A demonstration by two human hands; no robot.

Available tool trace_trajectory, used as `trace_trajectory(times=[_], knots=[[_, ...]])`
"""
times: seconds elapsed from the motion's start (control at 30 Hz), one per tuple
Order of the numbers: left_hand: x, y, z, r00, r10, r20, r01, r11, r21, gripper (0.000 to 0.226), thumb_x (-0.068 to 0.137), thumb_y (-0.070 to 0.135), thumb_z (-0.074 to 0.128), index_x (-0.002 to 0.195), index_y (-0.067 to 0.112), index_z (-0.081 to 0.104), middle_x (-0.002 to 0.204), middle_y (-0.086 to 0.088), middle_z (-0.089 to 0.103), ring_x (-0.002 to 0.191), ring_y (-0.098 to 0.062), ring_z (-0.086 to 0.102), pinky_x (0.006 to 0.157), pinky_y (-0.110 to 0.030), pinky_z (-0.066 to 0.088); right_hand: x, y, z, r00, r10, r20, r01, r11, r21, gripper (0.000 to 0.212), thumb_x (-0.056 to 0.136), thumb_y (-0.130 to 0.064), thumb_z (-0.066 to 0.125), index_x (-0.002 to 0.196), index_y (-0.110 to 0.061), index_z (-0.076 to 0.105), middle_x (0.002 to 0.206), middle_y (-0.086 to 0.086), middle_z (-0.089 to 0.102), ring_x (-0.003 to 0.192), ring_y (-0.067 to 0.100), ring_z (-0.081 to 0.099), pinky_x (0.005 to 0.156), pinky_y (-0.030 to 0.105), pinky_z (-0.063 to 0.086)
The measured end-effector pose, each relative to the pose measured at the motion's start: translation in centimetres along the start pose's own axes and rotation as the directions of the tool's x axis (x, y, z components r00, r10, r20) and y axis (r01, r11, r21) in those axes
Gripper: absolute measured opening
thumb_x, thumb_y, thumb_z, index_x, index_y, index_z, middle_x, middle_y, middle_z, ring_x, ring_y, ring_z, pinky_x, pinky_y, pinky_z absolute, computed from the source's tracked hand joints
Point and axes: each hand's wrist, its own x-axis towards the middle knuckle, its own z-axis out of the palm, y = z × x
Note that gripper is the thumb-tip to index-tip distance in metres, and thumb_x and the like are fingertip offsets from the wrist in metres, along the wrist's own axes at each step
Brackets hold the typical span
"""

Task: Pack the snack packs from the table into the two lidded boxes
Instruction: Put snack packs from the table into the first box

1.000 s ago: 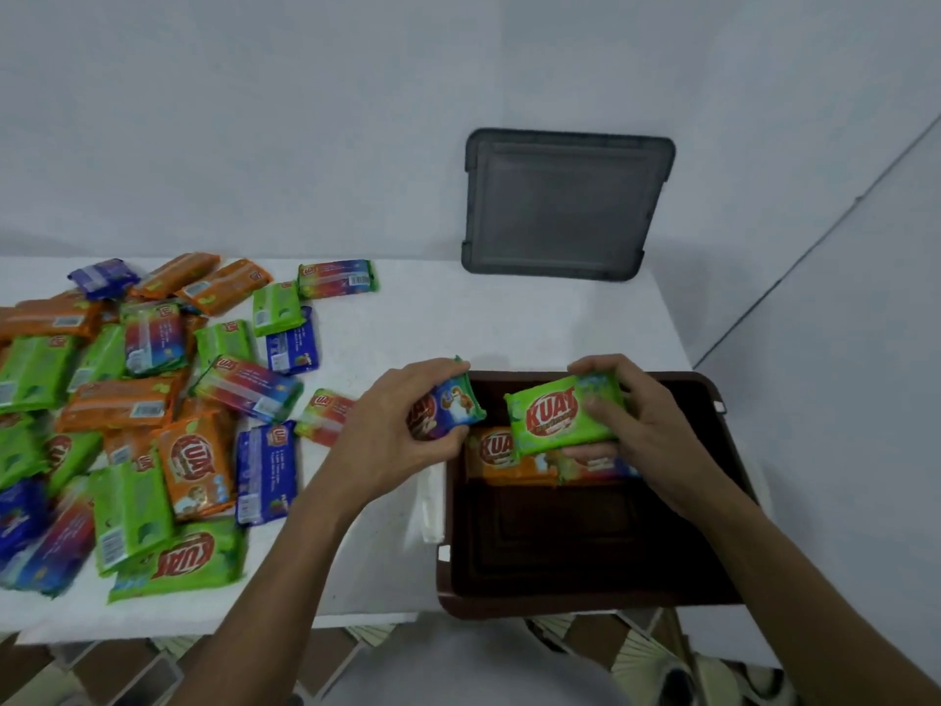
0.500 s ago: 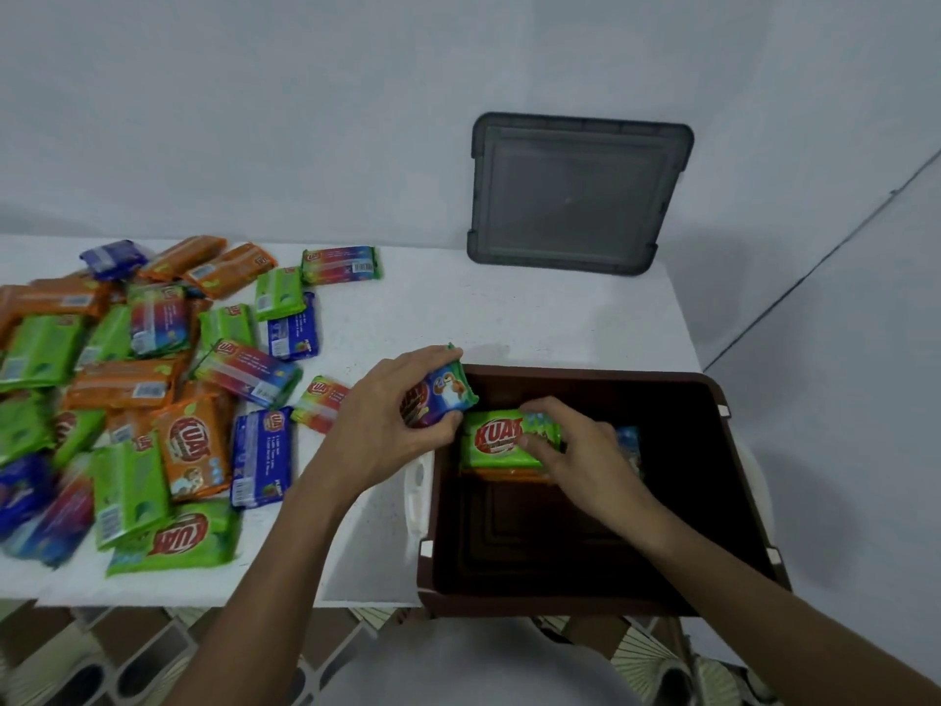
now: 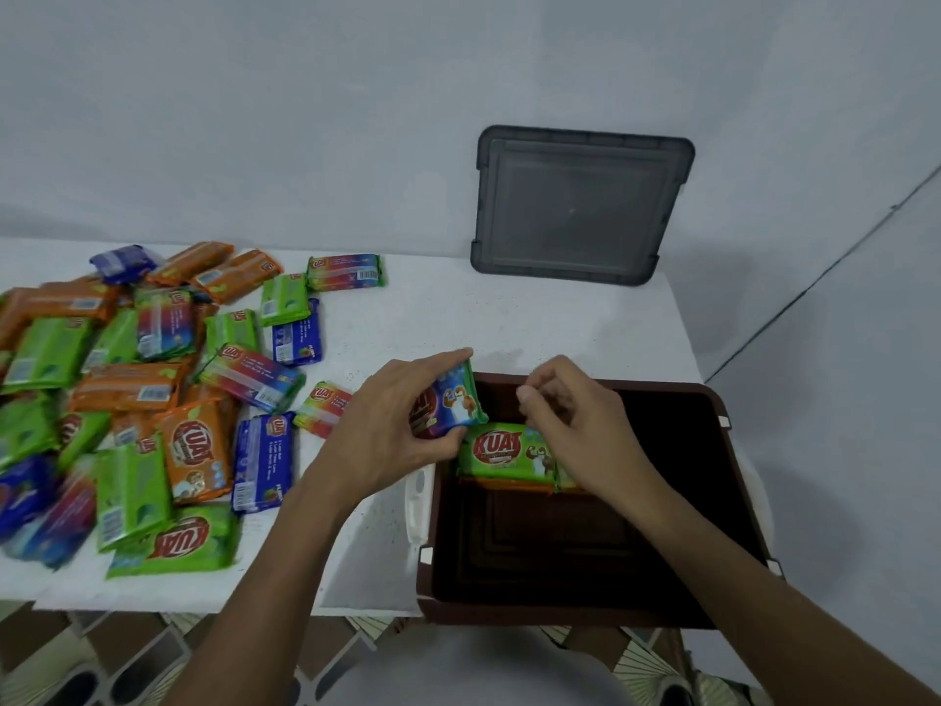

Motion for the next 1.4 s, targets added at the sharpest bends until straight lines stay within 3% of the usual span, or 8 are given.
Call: trace_trajectory(times=[0.13, 0.3, 0.53, 0.63, 0.83, 1.1, 1.27, 1.4], knots=[[0.2, 1.2, -0.1, 0.999, -0.01, 0.031, 0.012, 0.997, -0.079, 0.099, 0.071, 0.042, 0.073, 0.148, 0.045, 0.012, 0.137, 0.012, 0.054, 0.111, -0.01, 0.057, 0.095, -0.038, 0.052, 0.7, -2.2, 0.5, 0.981, 0.099, 0.167, -0.152, 0.925, 0.348, 0.021, 0.092, -0.029, 0.064, 0.1, -0.019, 0.048, 0.086, 0.005, 0.075, 0.082, 0.017, 0.072, 0.078, 0.037, 0.059], [0.7, 2.1, 0.4, 0.998, 0.029, 0.064, -0.022, 0.995, -0.102, 0.11, 0.07, 0.041, 0.071, 0.151, 0.046, -0.004, 0.144, 0.011, 0.049, 0.12, -0.012, 0.055, 0.099, -0.041, 0.05, 0.6, -2.8, 0.8, 0.957, 0.107, 0.269, -0.229, 0.848, 0.477, 0.032, 0.09, -0.018, 0.068, 0.108, -0.02, 0.042, 0.097, 0.012, 0.075, 0.088, 0.031, 0.073, 0.084, 0.056, 0.056], [0.0, 1.5, 0.6, 0.999, 0.05, 0.02, -0.049, 0.997, -0.058, 0.09, 0.072, 0.069, 0.062, 0.147, 0.048, 0.017, 0.141, 0.014, 0.047, 0.121, 0.0, 0.045, 0.102, -0.032, 0.044, -0.6, -1.7, -1.9, 0.951, 0.155, 0.268, -0.267, 0.848, 0.458, 0.036, 0.092, -0.009, 0.062, 0.12, -0.029, 0.052, 0.106, 0.009, 0.073, 0.097, 0.022, 0.072, 0.076, 0.042, 0.06], [-0.6, 0.6, 0.8, 1.0, 0.005, 0.0, -0.005, 0.998, -0.057, 0.082, 0.074, 0.073, 0.058, 0.145, 0.05, 0.023, 0.139, 0.023, 0.04, 0.125, 0.007, 0.035, 0.102, -0.027, 0.036, -1.7, -0.3, -4.7, 0.961, 0.171, 0.218, -0.247, 0.884, 0.397, 0.03, 0.092, -0.007, 0.061, 0.118, -0.023, 0.06, 0.111, 0.006, 0.07, 0.101, 0.02, 0.07, 0.072, 0.034, 0.06], [-1.7, -0.3, 2.0, 1.0, 0.002, -0.03, -0.003, 1.0, -0.017, 0.067, 0.084, 0.061, 0.054, 0.144, 0.034, 0.039, 0.144, 0.014, 0.045, 0.13, 0.001, 0.04, 0.107, -0.026, 0.039, -4.0, 2.8, -9.4, 0.956, 0.26, 0.135, -0.29, 0.91, 0.298, 0.031, 0.088, -0.017, 0.063, 0.118, -0.025, 0.064, 0.116, 0.0, 0.067, 0.107, 0.018, 0.067, 0.076, 0.038, 0.061], [-2.4, -0.3, 2.7, 0.997, -0.071, -0.035, 0.066, 0.991, -0.116, 0.066, 0.085, 0.049, 0.061, 0.145, 0.032, 0.038, 0.146, 0.015, 0.043, 0.13, 0.003, 0.041, 0.104, -0.022, 0.04, -4.4, 5.3, -8.8, 0.922, 0.344, 0.178, -0.375, 0.907, 0.189, 0.035, 0.092, -0.017, 0.061, 0.126, -0.027, 0.057, 0.124, 0.002, 0.059, 0.114, 0.019, 0.06, 0.079, 0.032, 0.06], [-2.6, -0.2, 3.0, 0.995, -0.08, -0.057, 0.073, 0.99, -0.12, 0.061, 0.086, 0.049, 0.058, 0.143, 0.033, 0.043, 0.15, 0.021, 0.038, 0.133, 0.007, 0.038, 0.104, -0.021, 0.04, -3.5, 7.4, -6.5, 0.932, 0.348, 0.101, -0.308, 0.907, -0.289, 0.04, 0.097, -0.015, 0.056, 0.136, -0.021, 0.049, 0.13, 0.005, 0.052, 0.109, 0.012, 0.051, 0.081, 0.022, 0.052], [-2.8, -0.2, 3.3, 0.993, -0.095, -0.073, 0.085, 0.987, -0.135, 0.057, 0.088, 0.042, 0.061, 0.142, 0.032, 0.044, 0.15, 0.022, 0.038, 0.132, 0.002, 0.042, 0.103, -0.024, 0.044, -3.7, 8.1, -5.4, 0.963, 0.266, 0.052, -0.221, 0.881, -0.418, 0.037, 0.099, -0.015, 0.052, 0.136, -0.013, 0.051, 0.132, 0.012, 0.056, 0.113, 0.02, 0.056, 0.089, 0.027, 0.051]])
